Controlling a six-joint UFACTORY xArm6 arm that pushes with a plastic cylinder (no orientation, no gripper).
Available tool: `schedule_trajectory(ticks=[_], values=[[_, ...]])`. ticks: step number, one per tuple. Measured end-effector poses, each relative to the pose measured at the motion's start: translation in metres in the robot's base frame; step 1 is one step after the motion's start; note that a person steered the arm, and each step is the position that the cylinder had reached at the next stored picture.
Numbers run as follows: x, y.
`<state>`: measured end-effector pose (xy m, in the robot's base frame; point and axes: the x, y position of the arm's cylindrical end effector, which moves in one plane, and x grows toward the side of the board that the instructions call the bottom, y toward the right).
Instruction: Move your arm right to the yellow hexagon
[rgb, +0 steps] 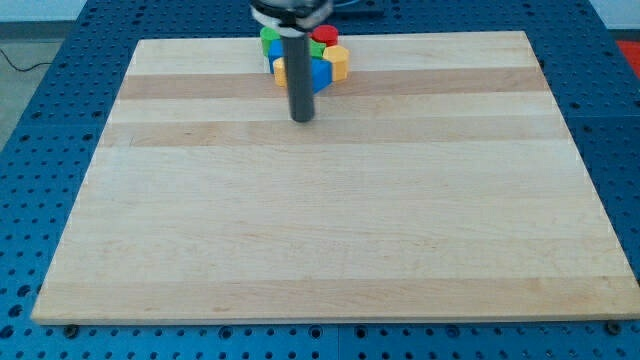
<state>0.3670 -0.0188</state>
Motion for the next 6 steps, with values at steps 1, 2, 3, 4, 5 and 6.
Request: schedule_trajectory(ticks=[1,2,3,4,5,6], values=[[-0.001,0.06],[-0.033,0.11],[-0.066,0.132],[-0.103,0.129],[-0.118,0.11],[-0.119,0.078]])
